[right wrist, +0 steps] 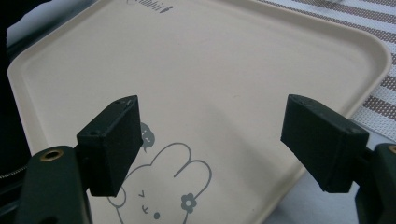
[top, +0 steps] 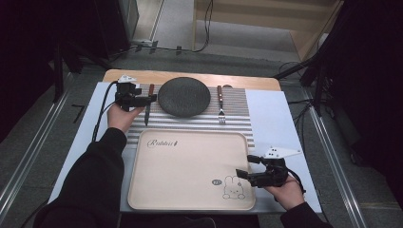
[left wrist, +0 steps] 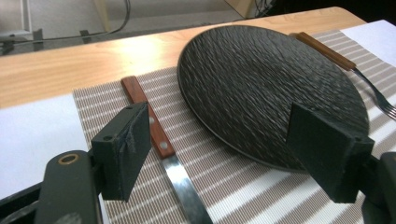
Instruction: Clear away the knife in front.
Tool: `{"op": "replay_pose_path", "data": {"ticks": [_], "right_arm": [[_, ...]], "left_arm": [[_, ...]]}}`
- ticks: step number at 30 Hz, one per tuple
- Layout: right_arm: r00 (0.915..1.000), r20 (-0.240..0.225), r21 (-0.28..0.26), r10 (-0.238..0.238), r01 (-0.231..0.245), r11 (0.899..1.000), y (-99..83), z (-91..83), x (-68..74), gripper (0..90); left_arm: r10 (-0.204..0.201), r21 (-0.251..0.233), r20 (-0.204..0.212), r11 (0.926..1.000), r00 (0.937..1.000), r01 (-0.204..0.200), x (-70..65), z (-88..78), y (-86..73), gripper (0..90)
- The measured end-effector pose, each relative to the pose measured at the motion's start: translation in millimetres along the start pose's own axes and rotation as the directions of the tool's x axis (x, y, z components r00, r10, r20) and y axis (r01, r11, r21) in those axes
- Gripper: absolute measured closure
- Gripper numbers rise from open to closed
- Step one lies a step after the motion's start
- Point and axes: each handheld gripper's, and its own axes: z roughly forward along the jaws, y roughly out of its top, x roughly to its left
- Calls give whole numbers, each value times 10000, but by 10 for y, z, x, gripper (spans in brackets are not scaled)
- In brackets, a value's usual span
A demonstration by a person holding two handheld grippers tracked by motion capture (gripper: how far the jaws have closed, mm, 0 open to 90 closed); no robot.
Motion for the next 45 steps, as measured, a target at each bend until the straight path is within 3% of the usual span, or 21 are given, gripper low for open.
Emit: {"op": "replay_pose_path", "data": {"ticks": [6,11,16,25,34,45], "right_arm": [[10000,20,-38,-2,2,10000,-6,-11,-8,188],[10000,37,-33,-1,1,10000,-8,-19,-6,188],[10000,44,-16,42,-41,10000,-13,-22,-7,188],[10000,8,-9,44,-44,10000,-13,-12,-9,188],[10000,1,-17,34,-34,10000,-15,-16,-7,188],[10000,28,7,43,-43,10000,-16,-20,-7,188]], "left_arm": [[140,-61,-251,9999,9996,-142,9,83,102,224],[106,108,-436,9999,9990,-102,13,163,169,224],[-93,-88,-605,9999,9981,88,50,201,199,251],[-191,304,-923,9993,9955,220,156,272,144,273],[-80,937,-1141,9954,9934,188,152,357,88,292],[-249,1331,-1172,9903,9928,405,168,407,46,346]]}}
